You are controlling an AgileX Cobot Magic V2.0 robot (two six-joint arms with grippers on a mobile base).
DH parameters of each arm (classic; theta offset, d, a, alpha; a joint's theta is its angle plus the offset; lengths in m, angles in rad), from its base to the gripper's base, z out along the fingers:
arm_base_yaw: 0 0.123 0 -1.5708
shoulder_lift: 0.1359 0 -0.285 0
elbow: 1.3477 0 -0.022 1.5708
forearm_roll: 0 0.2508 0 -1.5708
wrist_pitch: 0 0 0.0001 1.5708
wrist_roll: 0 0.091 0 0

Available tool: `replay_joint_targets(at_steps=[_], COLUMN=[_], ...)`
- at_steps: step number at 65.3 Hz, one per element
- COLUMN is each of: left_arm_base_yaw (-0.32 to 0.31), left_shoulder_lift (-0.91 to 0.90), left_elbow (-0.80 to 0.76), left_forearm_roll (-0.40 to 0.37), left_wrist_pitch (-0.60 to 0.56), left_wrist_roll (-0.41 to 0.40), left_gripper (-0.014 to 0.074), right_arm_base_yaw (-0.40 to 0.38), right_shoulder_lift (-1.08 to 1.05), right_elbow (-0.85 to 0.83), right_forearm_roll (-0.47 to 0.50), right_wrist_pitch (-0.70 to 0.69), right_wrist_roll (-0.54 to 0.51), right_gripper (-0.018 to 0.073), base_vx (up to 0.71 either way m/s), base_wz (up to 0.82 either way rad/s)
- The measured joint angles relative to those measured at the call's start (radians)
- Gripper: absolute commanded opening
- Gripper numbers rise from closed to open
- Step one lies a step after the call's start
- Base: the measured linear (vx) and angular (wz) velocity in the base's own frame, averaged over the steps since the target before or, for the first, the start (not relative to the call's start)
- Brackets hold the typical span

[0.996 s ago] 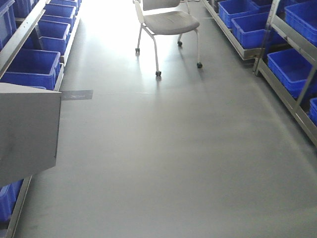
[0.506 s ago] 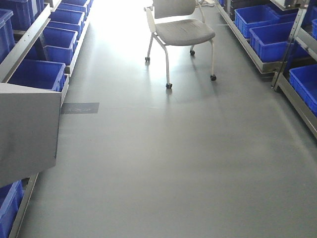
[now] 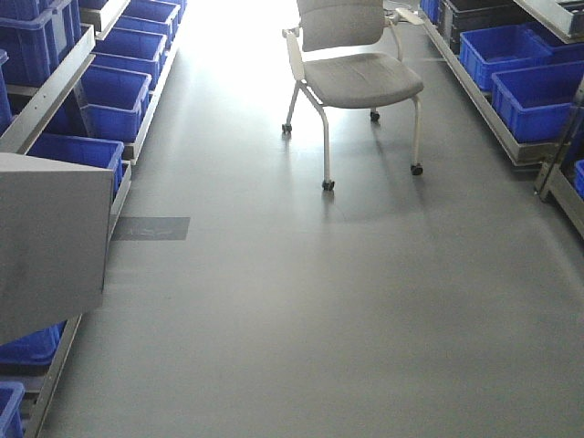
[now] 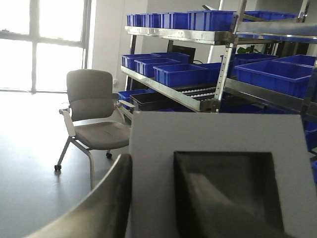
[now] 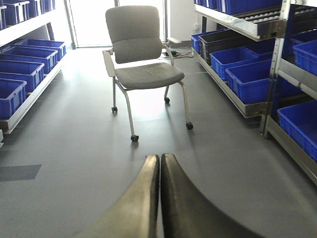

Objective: Sort gray base to blue bin
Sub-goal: 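Drive down the aisle past the gray chair toward the bin shelves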

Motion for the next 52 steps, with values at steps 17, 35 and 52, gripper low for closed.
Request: replay_joint_targets(at_steps=[17,35,52], left_arm_base_yaw=[0.0,0.0,0.0], left_shoulder_lift=[0.0,0.0,0.0], left_elbow=[0.0,0.0,0.0], left_forearm_roll=[0.0,0.0,0.0], left_wrist_pitch=[0.0,0.0,0.0], left_wrist_roll=[0.0,0.0,0.0], left_gripper=[-0.0006,-0.0006,-0.0006], right_arm_base_yaw=[0.0,0.0,0.0], right_shoulder_lift=[0.0,0.0,0.0], right_elbow=[0.0,0.0,0.0], right_forearm_roll=[0.0,0.0,0.0], right_wrist_pitch=[0.0,0.0,0.0], right_wrist_roll=[0.0,0.0,0.0], right_gripper=[-0.0005,-0.0005,-0.0005], base_vx=[0.39,0.39,0.39], base_wz=[0.05,-0.03,-0.03])
